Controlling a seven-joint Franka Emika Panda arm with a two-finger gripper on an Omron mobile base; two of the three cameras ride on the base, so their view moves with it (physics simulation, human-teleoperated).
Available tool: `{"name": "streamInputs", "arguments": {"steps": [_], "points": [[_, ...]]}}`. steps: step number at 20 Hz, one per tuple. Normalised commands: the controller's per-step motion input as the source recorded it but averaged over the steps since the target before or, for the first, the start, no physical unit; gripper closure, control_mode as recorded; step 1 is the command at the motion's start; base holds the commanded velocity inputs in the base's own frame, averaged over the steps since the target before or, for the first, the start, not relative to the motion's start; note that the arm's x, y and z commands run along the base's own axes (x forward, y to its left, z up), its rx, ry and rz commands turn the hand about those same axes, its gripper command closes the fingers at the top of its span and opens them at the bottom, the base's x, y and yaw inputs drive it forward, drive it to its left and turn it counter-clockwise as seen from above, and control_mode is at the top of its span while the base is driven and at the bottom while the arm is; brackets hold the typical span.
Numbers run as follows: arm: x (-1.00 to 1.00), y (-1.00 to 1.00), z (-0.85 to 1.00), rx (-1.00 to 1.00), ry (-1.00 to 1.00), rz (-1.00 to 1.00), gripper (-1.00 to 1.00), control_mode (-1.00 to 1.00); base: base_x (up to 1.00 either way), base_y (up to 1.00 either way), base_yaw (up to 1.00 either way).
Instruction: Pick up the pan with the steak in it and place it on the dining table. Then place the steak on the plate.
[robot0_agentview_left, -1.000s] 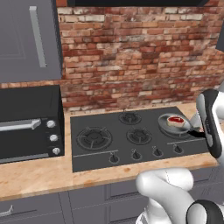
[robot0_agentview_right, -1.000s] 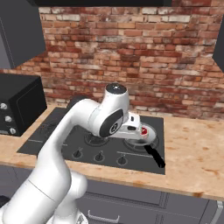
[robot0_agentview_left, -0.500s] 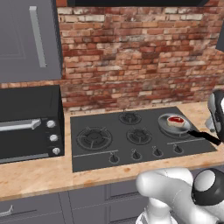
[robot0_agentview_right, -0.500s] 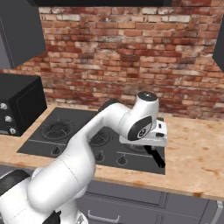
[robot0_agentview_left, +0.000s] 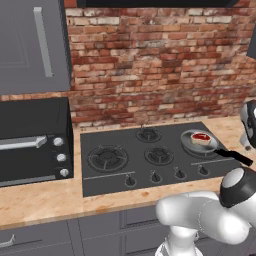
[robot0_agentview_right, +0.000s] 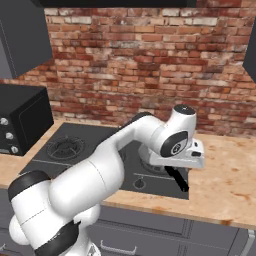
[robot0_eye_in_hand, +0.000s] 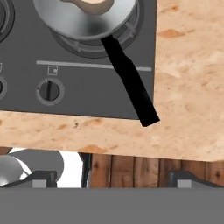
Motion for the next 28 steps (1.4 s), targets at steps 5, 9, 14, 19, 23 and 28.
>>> {"name": "streamInputs", "arguments": {"steps": [5,9,14,19,23,28], "points": [[0.0,0.0,-0.33,-0.02,-0.03,0.01,-1.0,-1.0,0.0,0.0,0.0],[0.12,0.0,-0.33,-0.08,-0.08,0.01,-1.0,-1.0,0.0,0.0,0.0],[0.27,0.0,-0.33,-0.08,-0.07,0.0,-1.0,-1.0,0.0,0.0,0.0],[0.41,-0.02,-0.4,-0.05,-0.04,0.02,-1.0,-1.0,0.0,0.0,0.0],[0.46,-0.19,-0.38,-0.01,0.0,0.06,-1.0,-1.0,0.0,0.0,0.0],[0.49,-0.45,-0.3,0.04,0.0,0.09,-1.0,-1.0,0.0,0.0,0.0]]}}
